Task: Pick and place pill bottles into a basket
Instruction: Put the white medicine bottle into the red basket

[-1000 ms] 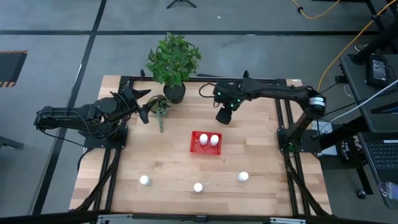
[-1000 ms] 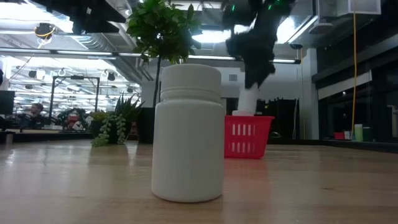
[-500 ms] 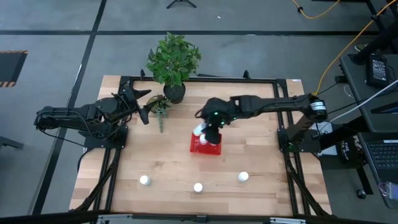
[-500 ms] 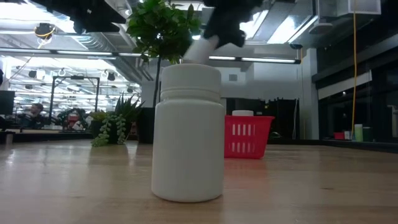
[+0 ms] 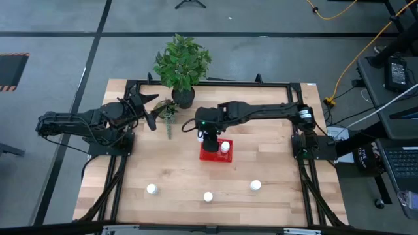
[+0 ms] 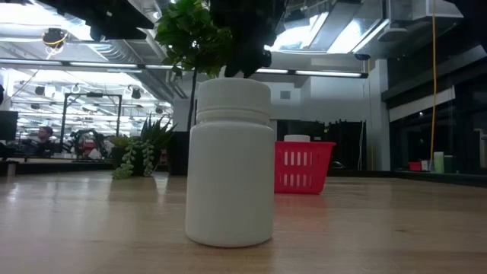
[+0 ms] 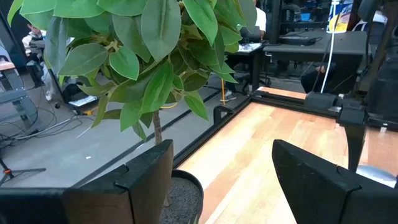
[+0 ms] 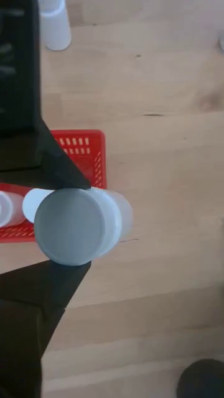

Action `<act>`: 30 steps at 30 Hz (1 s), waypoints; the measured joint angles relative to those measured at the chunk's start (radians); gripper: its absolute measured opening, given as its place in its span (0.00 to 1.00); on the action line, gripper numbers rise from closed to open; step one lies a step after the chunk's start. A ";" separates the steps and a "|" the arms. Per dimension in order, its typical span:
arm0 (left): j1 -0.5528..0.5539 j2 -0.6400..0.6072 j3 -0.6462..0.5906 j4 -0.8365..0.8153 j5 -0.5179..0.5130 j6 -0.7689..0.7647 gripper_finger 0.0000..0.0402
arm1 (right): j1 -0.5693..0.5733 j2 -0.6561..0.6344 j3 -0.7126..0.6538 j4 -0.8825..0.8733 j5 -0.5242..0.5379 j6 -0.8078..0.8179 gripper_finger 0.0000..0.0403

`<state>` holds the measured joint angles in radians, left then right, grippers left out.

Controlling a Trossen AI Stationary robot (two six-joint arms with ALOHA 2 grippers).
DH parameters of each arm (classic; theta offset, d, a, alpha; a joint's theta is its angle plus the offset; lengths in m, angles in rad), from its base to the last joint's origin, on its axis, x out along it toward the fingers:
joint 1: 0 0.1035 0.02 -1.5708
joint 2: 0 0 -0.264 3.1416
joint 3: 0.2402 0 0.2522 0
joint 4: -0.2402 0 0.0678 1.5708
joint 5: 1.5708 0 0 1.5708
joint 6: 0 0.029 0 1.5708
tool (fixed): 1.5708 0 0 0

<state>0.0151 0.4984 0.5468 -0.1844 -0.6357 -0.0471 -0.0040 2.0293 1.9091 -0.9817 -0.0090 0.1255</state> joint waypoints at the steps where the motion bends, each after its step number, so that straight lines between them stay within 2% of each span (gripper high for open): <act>1: 0.000 0.000 0.000 0.000 0.000 0.000 0.66 | 0.000 0.002 -0.003 -0.003 0.000 0.001 0.38; 14: 0.000 0.000 0.000 0.000 0.000 0.000 0.66 | 0.000 0.008 -0.097 0.024 -0.004 0.027 0.38; 30: 0.000 0.000 0.000 0.000 0.000 0.000 0.66 | 0.000 0.008 -0.100 0.037 -0.019 0.031 0.38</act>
<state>0.0151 0.4987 0.5468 -0.1844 -0.6357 -0.0467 -0.0040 2.0369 1.8088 -0.9443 -0.0284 0.1563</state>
